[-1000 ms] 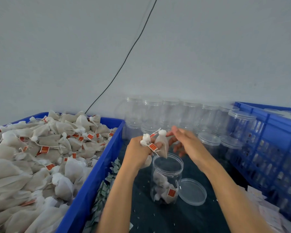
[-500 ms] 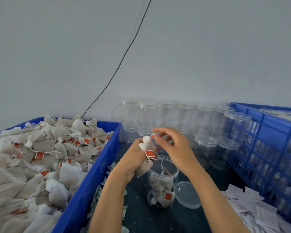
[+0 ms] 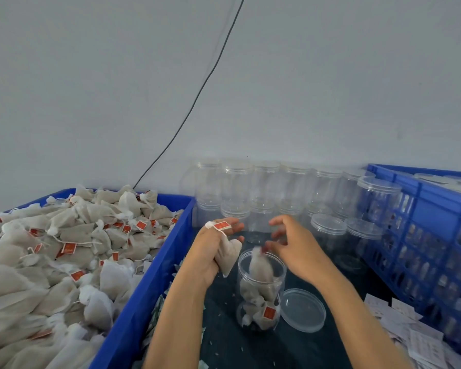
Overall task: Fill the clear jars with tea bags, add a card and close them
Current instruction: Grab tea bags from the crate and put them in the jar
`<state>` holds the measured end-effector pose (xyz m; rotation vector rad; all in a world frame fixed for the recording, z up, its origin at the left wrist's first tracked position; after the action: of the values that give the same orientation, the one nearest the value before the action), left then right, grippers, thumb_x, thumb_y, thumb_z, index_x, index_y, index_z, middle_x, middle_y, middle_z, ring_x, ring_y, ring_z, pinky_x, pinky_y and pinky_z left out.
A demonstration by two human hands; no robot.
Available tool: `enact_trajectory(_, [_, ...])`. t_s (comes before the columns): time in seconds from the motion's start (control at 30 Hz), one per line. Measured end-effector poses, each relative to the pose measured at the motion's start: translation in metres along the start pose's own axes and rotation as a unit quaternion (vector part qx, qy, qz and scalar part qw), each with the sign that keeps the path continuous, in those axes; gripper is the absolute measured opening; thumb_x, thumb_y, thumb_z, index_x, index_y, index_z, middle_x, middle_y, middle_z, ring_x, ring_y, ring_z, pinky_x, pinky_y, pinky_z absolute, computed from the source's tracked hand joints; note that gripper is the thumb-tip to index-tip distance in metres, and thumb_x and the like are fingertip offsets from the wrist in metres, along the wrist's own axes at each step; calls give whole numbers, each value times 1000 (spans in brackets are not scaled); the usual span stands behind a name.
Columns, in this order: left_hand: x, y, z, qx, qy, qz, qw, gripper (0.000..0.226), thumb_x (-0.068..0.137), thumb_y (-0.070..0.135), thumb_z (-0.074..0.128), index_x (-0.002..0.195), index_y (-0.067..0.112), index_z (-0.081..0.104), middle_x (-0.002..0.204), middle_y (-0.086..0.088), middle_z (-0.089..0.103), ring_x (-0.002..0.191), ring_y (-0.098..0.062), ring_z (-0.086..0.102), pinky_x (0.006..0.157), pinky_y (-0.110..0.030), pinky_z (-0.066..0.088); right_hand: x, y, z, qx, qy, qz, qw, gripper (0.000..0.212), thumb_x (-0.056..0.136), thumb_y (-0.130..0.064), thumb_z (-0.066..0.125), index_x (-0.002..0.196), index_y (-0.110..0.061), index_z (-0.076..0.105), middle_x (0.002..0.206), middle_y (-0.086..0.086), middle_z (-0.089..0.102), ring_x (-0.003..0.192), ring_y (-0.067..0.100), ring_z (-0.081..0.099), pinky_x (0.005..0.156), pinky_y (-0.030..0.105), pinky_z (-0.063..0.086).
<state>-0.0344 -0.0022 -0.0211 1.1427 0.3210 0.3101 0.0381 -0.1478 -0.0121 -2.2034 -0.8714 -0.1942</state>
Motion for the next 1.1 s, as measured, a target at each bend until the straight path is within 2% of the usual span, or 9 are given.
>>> enact_trajectory(0.07, [0, -3, 1, 14, 12, 9, 1000, 23, 100, -2, 35, 97, 4, 57, 95, -8, 60, 90, -23, 56, 83, -32, 48, -4, -14, 3, 27, 9, -71, 997, 33, 92, -19, 62, 121, -31, 50, 106, -17, 55, 99, 0, 55, 82, 14, 45])
enact_trajectory(0.17, [-1, -5, 1, -12, 23, 21, 999, 18, 102, 10, 41, 97, 6, 58, 90, -9, 60, 78, -21, 59, 71, -31, 48, -10, -44, 17, 107, -118, -125, 979, 37, 85, -27, 72, 112, -43, 52, 100, -29, 60, 95, -10, 57, 77, 6, 45])
enact_trajectory(0.27, [-3, -6, -5, -6, 33, 8, 999, 29, 89, 35, 66, 102, 9, 65, 97, -13, 69, 93, -28, 67, 78, -38, 55, -9, -55, 33, 51, -117, -115, 985, 42, 77, -28, 78, 114, -33, 57, 107, -17, 65, 97, 0, 61, 86, 22, 50])
enact_trajectory(0.37, [-8, 2, -11, -2, -12, 55, 998, 26, 78, 30, 72, 90, 8, 67, 79, -7, 69, 73, -18, 67, 62, -28, 53, -3, -61, 40, 16, -61, -63, 996, 22, 80, -25, 71, 102, -23, 67, 88, -6, 71, 83, 10, 66, 79, 31, 53])
enact_trajectory(0.57, [-17, 5, -28, 48, 97, 118, 987, 35, 100, 44, 41, 111, 16, 60, 103, -3, 68, 103, -20, 63, 100, -41, 47, 29, -95, 41, 19, 53, -7, 998, 20, 86, -28, 69, 88, -12, 58, 80, -2, 58, 77, 18, 59, 67, 32, 51])
enact_trajectory(0.7, [-26, -16, -35, -4, 176, 108, 978, 30, 106, 27, 33, 100, 10, 57, 90, -1, 61, 89, -19, 59, 90, -37, 46, 42, -139, 72, 170, -13, 9, 985, 22, 87, -21, 70, 103, -10, 59, 93, 2, 63, 77, 14, 60, 61, 21, 52])
enact_trajectory(0.8, [-37, -27, -52, 108, 215, 120, 963, 19, 104, 9, 36, 101, 16, 53, 87, 4, 53, 82, -15, 54, 73, -27, 46, 29, -160, 103, 319, -186, 83, 926, 44, 89, -9, 67, 129, -7, 51, 114, 10, 63, 82, 18, 67, 70, 26, 58])
enact_trajectory(0.87, [-41, -33, -67, 203, 233, 122, 943, 23, 101, 3, 39, 116, 6, 56, 98, -4, 57, 92, -19, 53, 70, -24, 45, 21, -159, 111, 294, -231, 60, 926, 57, 90, -7, 65, 141, -10, 40, 128, 11, 54, 102, 22, 64, 76, 28, 57])
enact_trajectory(1.1, [-43, -64, -85, 585, 135, 32, 799, 31, 95, 0, 46, 121, 10, 60, 125, -7, 56, 113, -23, 55, 97, -33, 46, 5, -113, 56, 271, -109, 20, 956, 21, 97, -6, 50, 116, -7, 60, 101, 5, 62, 92, 16, 63, 74, 26, 56])
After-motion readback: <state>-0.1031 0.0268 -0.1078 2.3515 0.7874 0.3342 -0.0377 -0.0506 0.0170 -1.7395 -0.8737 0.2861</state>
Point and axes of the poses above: each hand's wrist, its own x-axis towards the middle knuckle, its own z-axis out of the palm, y = z × x, the point moved 3 cm from there along x, towards the middle knuckle
